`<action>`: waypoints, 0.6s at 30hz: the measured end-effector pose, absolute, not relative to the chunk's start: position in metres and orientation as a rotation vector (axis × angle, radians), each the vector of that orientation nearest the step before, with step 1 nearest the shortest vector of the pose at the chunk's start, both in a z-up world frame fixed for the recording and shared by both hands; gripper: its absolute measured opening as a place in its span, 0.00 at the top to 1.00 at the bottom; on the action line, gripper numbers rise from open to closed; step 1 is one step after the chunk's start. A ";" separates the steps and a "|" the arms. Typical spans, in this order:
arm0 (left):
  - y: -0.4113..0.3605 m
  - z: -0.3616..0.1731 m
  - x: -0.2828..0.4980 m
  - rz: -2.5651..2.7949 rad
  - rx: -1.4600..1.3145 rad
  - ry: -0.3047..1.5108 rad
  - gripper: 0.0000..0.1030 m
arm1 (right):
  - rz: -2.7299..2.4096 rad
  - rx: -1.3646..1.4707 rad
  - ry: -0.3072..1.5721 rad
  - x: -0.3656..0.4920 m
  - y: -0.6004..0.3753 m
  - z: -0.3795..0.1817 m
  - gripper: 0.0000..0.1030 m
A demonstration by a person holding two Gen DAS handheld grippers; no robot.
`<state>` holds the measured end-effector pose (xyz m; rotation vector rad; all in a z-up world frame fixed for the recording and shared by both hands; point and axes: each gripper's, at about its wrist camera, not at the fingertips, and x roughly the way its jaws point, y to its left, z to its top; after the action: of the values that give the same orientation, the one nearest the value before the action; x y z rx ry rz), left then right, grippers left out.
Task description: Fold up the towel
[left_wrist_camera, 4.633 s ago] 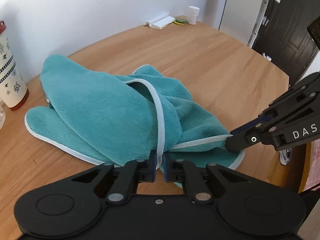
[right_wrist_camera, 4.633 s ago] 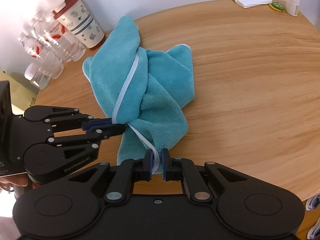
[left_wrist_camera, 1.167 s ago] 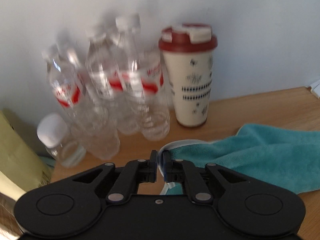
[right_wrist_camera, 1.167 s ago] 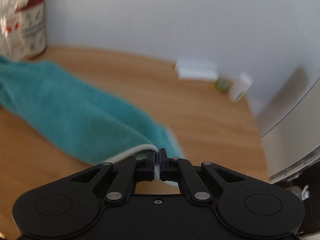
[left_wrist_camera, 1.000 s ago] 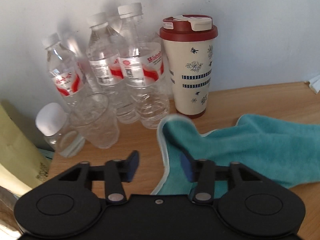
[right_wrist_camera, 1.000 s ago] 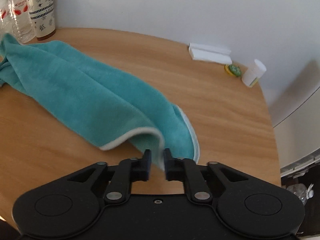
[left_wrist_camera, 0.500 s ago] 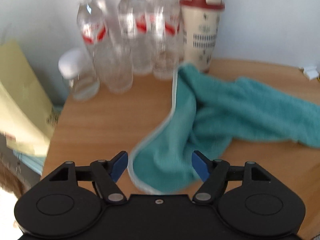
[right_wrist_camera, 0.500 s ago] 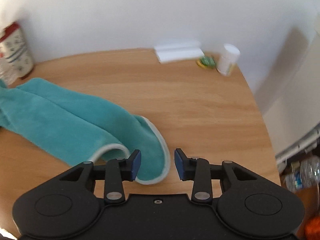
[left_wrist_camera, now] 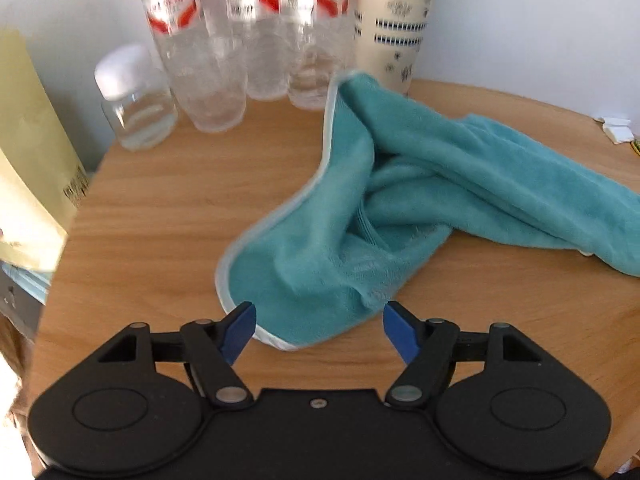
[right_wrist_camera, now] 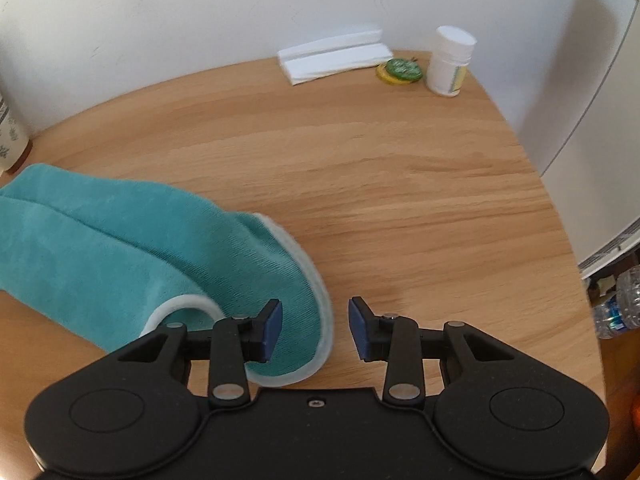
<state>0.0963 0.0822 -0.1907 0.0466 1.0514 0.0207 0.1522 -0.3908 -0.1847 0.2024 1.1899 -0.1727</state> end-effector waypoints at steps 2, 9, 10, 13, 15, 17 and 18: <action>0.079 -0.198 0.098 0.026 0.073 1.054 0.31 | -0.161 0.191 1.210 0.153 -0.387 -0.188 0.62; 0.069 -0.204 0.106 -0.024 0.108 1.038 0.58 | -0.149 0.178 1.232 0.154 -0.383 -0.187 0.66; 0.067 -0.204 0.107 -0.031 0.113 1.034 0.64 | -0.146 0.184 1.234 0.154 -0.383 -0.187 0.75; 0.059 -0.204 0.112 -0.060 0.147 1.019 0.86 | -0.140 0.222 1.245 0.156 -0.384 -0.184 0.91; 0.055 -0.204 0.115 -0.064 0.161 1.015 0.90 | -0.161 0.288 1.243 0.156 -0.390 -0.183 0.94; 0.056 -0.202 0.116 -0.053 0.163 1.006 0.90 | -0.186 0.314 1.220 0.154 -0.394 -0.179 0.95; 0.058 -0.199 0.117 -0.041 0.160 0.996 0.91 | -0.195 0.326 1.197 0.152 -0.397 -0.175 0.95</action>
<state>0.1167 0.0579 -0.1988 0.1599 0.9962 -0.0411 0.1521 -0.3969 -0.1750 0.3262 1.1970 -0.1951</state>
